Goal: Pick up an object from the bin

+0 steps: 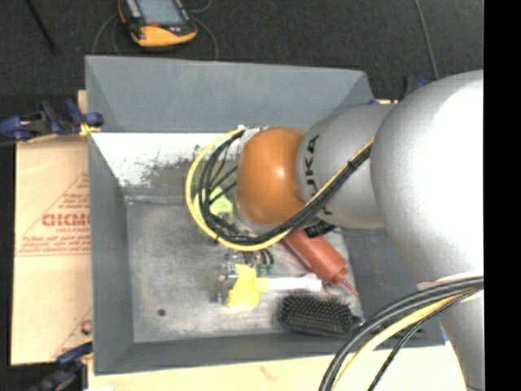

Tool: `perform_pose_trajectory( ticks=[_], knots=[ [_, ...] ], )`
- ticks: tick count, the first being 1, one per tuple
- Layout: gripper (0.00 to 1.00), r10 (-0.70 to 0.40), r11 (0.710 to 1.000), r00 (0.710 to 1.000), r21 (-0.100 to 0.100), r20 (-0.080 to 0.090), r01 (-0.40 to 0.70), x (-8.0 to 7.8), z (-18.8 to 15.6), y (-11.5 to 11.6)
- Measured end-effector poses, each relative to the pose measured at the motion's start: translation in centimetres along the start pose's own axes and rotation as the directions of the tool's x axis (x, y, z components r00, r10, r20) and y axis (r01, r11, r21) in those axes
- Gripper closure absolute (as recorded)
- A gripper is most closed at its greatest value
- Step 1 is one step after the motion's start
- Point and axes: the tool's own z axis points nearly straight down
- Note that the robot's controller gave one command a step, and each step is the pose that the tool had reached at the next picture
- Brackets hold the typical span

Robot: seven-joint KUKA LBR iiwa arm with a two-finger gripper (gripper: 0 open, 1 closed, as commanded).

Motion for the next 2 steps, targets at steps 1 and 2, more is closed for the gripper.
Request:
perform_pose_trajectory(
  ticks=[1, 2],
  knots=[
    [0.0, -0.043, 0.999, 0.999, 0.0, 0.006, 0.043, 4.1, -0.1, -3.6],
    [1.0, 0.109, 0.994, 0.994, 0.001, -0.011, -0.109, 2.4, 0.0, -4.1]
  ],
)
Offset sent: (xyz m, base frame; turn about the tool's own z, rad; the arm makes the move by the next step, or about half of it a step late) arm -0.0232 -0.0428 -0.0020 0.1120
